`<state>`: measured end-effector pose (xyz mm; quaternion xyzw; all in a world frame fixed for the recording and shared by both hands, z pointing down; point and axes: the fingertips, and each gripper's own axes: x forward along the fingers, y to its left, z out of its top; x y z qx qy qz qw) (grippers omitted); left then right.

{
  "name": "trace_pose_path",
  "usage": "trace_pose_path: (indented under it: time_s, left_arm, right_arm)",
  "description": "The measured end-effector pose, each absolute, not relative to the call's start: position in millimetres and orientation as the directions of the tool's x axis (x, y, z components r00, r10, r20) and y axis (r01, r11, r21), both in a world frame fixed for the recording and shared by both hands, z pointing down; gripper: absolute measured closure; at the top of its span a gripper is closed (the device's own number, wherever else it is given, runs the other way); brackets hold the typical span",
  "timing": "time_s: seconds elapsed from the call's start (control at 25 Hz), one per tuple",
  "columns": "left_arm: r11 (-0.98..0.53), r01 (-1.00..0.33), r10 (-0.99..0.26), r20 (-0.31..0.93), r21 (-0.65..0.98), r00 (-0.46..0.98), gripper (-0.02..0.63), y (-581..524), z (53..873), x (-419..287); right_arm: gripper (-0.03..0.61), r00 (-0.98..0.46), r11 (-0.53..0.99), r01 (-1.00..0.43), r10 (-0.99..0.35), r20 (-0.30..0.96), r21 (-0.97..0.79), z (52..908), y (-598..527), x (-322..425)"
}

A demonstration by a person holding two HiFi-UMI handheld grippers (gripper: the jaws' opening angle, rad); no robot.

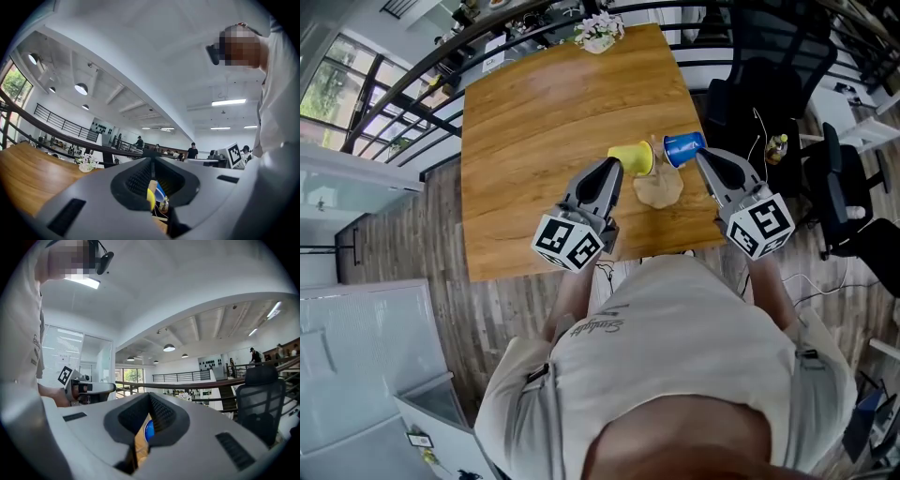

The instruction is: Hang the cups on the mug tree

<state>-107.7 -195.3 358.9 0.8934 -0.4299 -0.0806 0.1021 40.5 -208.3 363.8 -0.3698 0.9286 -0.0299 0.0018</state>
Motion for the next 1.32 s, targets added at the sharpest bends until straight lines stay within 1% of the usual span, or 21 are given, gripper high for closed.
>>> trace_pose_path:
  time_s: [0.16, 0.44, 0.68, 0.96, 1.32]
  left_arm:
    - [-0.606, -0.760, -0.787, -0.045, 0.235, 0.615, 0.581, -195, 361, -109]
    - [-0.617, -0.754, -0.782, -0.062, 0.227, 0.621, 0.581, -198, 356, -106]
    - [-0.621, -0.752, -0.778, -0.057, 0.223, 0.626, 0.581, -193, 356, -102]
    - [-0.620, -0.755, -0.780, -0.064, 0.214, 0.623, 0.581, -191, 349, -100]
    - [-0.589, -0.769, -0.800, -0.044, 0.248, 0.599, 0.581, -188, 365, -106]
  right_arm:
    - [0.584, -0.731, 0.730, -0.682, -0.683, 0.014, -0.042, 360, -208, 36]
    - [0.584, -0.762, 0.762, -0.647, -0.646, 0.035, -0.034, 367, -202, 31]
    - [0.584, -0.759, 0.758, -0.651, -0.651, 0.020, -0.038, 365, -202, 34]
    - [0.584, -0.764, 0.762, -0.645, -0.644, 0.037, -0.053, 374, -201, 33]
    - [0.584, -0.766, 0.764, -0.643, -0.641, 0.045, -0.053, 379, -200, 33]
